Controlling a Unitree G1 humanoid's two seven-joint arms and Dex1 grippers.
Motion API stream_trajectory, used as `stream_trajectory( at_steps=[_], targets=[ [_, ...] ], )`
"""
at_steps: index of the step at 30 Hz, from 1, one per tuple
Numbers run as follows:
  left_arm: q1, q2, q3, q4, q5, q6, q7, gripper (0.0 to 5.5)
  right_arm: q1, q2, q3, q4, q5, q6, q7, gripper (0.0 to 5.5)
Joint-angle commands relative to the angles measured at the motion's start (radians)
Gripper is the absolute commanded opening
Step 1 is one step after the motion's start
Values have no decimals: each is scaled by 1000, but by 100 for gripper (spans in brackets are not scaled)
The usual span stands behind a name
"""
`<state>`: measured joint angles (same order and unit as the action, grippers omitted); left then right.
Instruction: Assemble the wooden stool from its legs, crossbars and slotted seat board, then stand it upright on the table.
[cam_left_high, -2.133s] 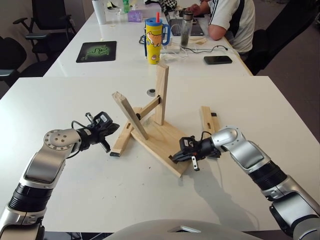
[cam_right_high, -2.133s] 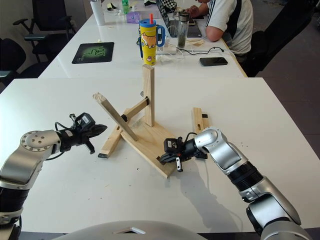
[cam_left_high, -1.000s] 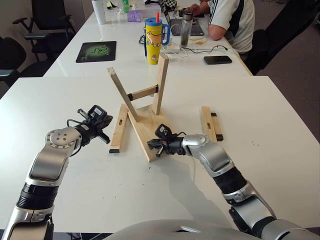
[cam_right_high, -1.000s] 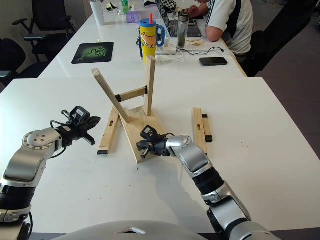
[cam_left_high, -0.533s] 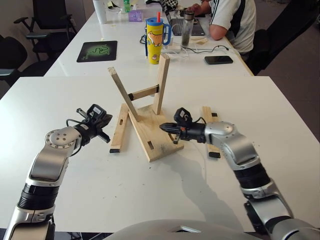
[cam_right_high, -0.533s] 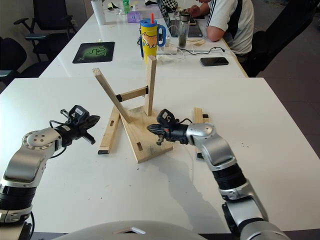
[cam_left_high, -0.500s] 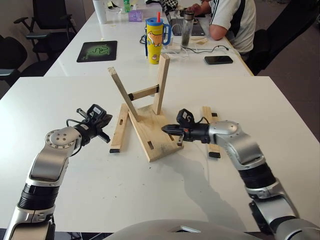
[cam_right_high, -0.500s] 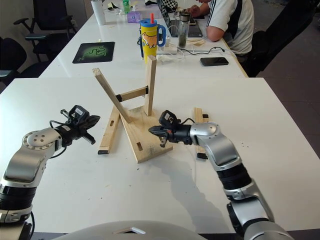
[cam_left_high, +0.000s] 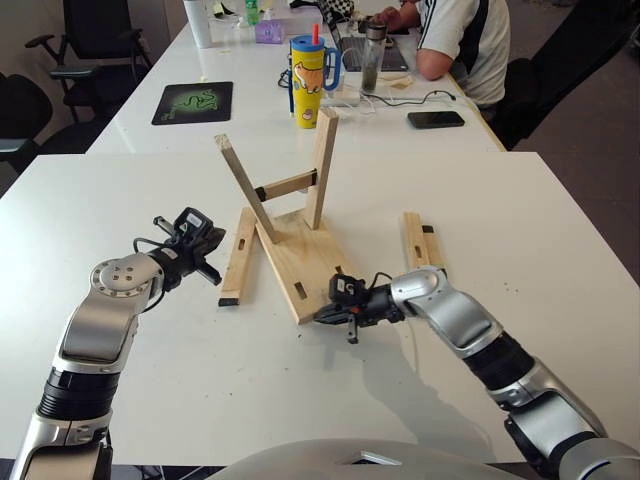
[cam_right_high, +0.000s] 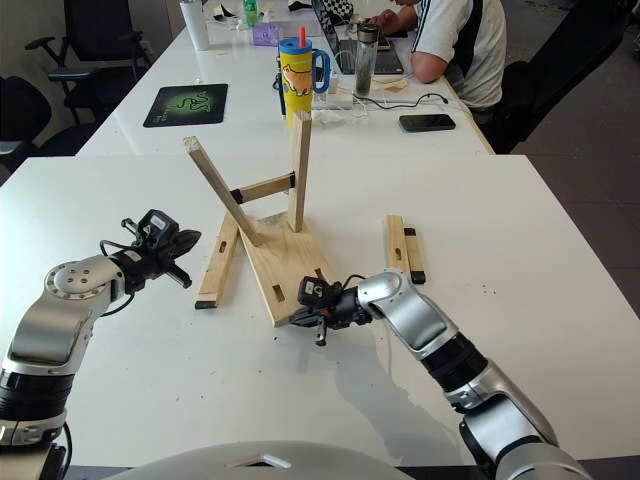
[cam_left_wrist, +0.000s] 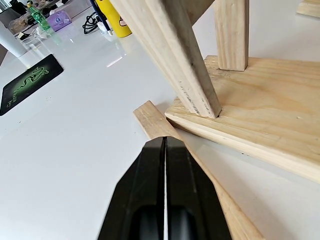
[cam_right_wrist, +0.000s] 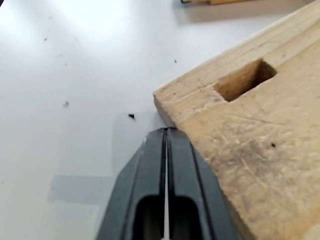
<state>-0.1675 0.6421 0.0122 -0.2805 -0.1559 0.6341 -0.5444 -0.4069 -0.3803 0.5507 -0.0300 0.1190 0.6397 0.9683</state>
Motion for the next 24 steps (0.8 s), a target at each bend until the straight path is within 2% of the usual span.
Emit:
stream_trajectory(
  at_steps=[1,7,12,16,20,24],
  targets=[
    [-4,-7,2,-12,-3,13,3,0,-39,103,-45,94,-58,11,-176,1],
    [1,-19,4,-14,1,13,13,0,-20,185,-167,107,-42,-59,-319,1],
    [-6,-22,9,-7,3,9,18,0,25,208,-283,8,43,-156,-331,1],
    [-14,-35,22,-1,1,0,32,0,-9,241,-491,-44,141,-179,-447,1],
    [-22,-110,68,10,-25,-7,94,0,-81,156,-676,101,37,-246,-705,1],
    [15,-204,103,25,-57,-27,153,0,-24,49,-747,155,-2,-169,-757,44]
  ],
)
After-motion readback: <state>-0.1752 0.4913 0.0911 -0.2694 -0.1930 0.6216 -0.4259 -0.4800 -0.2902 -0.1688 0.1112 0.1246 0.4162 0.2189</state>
